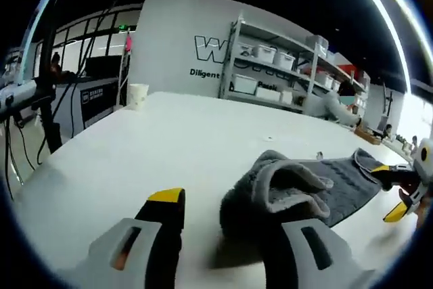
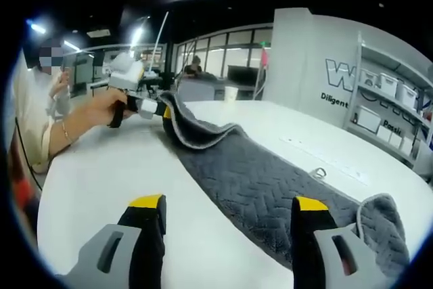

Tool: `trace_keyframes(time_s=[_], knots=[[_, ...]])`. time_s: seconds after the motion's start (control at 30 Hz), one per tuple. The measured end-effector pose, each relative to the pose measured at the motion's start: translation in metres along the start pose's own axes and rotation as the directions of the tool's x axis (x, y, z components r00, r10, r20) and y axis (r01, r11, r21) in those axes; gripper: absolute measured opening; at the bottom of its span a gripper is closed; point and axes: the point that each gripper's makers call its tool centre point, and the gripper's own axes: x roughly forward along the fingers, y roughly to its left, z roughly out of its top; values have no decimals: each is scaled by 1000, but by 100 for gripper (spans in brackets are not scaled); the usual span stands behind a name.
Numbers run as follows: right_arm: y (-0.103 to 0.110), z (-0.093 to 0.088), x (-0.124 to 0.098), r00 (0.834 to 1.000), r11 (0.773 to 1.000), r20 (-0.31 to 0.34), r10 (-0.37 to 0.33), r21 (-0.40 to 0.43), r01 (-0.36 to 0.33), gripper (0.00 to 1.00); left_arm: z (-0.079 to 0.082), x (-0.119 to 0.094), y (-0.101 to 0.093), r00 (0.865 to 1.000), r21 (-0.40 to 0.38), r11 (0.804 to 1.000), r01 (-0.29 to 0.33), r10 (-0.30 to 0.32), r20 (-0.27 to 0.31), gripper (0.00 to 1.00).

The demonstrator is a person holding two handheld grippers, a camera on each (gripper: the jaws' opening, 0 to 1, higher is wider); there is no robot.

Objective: Open the folded towel by lifting each exposed corner and separating the folded layers until the towel lies flat within the target outline without major curled edges

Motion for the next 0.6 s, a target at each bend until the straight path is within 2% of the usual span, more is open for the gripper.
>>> trace_keyframes(time_s=[0.07, 0.17, 0.27, 0.4, 0.43, 0.5, 0.6], knots=[[0, -1, 1, 1000, 1000, -4, 2, 1, -2, 74, -9, 0, -4, 997, 17, 1000, 19, -18, -70, 59], [1, -2, 1, 1000, 1000, -7, 4, 1, -4, 74, -14, 2, -18, 991, 55, 995, 83, -76, -114, 78], [1, -2, 1, 1000, 1000, -8, 5, 2, -5, 74, -12, -2, -30, 986, 151, 981, 119, -99, -130, 84], [1, -2, 0, 1000, 1000, -6, 3, 1, -3, 74, -4, -9, -43, 985, 326, 934, 147, -107, -138, 90], [1, -1, 0, 1000, 1000, -4, 4, 2, -4, 74, -2, -12, -51, 982, 373, 912, 170, -127, -138, 92], [1, -1, 0, 1000, 1000, -3, 6, 2, -6, 74, 2, -15, -62, 978, 401, 893, 203, -168, -122, 92], [2, -2, 0, 1000, 1000, -5, 8, 2, -8, 74, 2, -18, -87, 957, 412, 864, 290, -267, -114, 92]])
